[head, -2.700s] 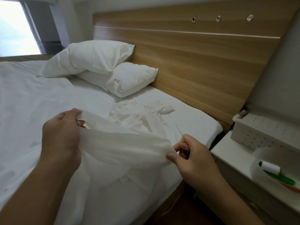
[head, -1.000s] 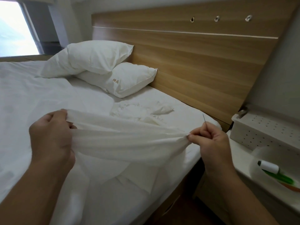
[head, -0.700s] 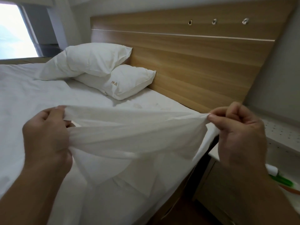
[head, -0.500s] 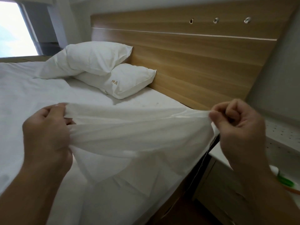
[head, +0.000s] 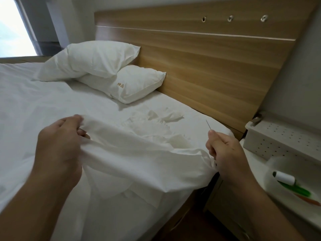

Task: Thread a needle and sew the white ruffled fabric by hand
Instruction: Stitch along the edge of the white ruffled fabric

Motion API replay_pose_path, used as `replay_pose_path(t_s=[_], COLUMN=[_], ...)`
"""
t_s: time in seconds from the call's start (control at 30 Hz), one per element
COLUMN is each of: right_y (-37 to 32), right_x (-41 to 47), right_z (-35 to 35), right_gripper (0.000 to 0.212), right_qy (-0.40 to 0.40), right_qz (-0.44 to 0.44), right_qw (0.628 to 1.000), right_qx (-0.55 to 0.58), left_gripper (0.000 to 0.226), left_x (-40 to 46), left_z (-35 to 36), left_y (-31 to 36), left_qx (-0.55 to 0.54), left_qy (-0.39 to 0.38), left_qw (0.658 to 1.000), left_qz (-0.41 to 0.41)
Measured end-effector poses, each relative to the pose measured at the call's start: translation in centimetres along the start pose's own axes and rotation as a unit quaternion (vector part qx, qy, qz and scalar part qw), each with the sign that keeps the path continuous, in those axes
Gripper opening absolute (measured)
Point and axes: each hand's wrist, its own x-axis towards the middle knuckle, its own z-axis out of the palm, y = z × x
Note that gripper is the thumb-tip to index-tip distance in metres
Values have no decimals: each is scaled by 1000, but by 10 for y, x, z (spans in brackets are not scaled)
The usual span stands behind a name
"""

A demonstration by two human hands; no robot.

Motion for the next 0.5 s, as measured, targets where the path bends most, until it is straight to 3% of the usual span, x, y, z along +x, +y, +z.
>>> replay_pose_path(t_s=[0.07,0.33,0.5], right_y=[-1,-18,-20], right_x=[-1,-7,-13], right_z=[-3,-6,5], right_gripper=[49,33,38], right_qy=[-13,-55,-111], right_qz=[-23,-71,-38], right_qw=[1000,995,993], right_qx=[-6,30,27], left_gripper=[42,44,48], left_x=[-1,-7,-8], left_z=[3,5,6], left_y=[1,4,6], left_qx=[-17,-28,-26], left_qy=[18,17,16], left_qw=[1000,999,999], left_qz=[-16,-21,-22])
